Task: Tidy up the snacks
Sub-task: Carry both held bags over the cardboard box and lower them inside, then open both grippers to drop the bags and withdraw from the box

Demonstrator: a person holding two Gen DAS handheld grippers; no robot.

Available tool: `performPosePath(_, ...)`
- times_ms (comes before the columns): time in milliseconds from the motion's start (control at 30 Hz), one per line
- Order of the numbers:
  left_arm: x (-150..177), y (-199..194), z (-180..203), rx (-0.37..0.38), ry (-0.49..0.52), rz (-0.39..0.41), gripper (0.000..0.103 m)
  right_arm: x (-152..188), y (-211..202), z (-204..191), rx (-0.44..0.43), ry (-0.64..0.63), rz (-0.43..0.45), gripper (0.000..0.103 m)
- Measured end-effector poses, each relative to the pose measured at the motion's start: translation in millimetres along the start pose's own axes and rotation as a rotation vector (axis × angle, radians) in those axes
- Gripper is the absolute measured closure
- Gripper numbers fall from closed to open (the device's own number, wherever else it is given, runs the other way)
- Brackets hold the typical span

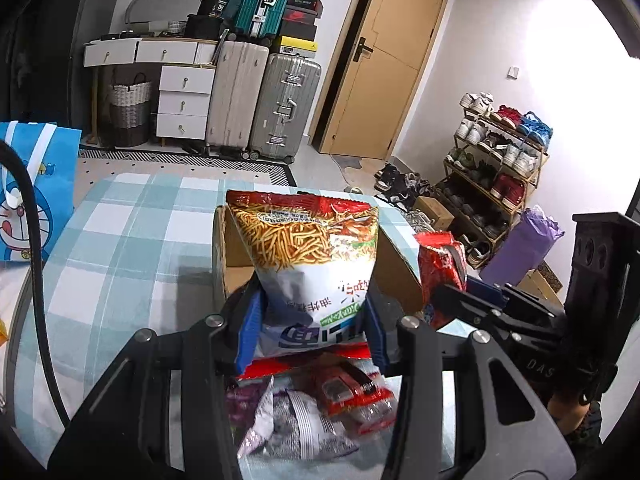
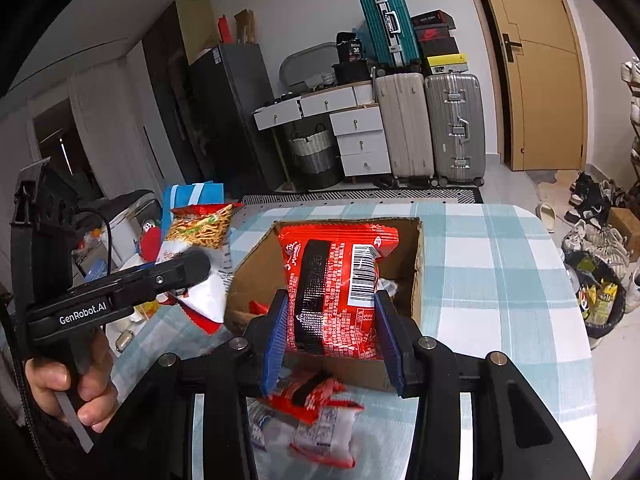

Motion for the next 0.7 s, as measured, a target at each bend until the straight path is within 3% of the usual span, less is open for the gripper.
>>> performPosePath(367, -8.8, 52.1, -7.3, -0.019, 0.012, -0.046, 0.062, -15.8, 38.4, 6.6, 0.015, 0.019, -0.03, 0.061)
performPosePath(700, 2.4, 103.6, -18.5, -0.05, 0.041, -0.102, 0.062, -14.5, 79.7, 16.0, 0.031, 0.007, -0.095, 0.061)
Point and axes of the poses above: each gripper's, at about its wrist camera, not at the fingertips, and y roughly the way its jaws point, z to its right, x to its underside, the point moved 4 cm from there along y, roughly the way its jaws point, and after that the axes turned 13 degrees about y, right-handed, at the moved point
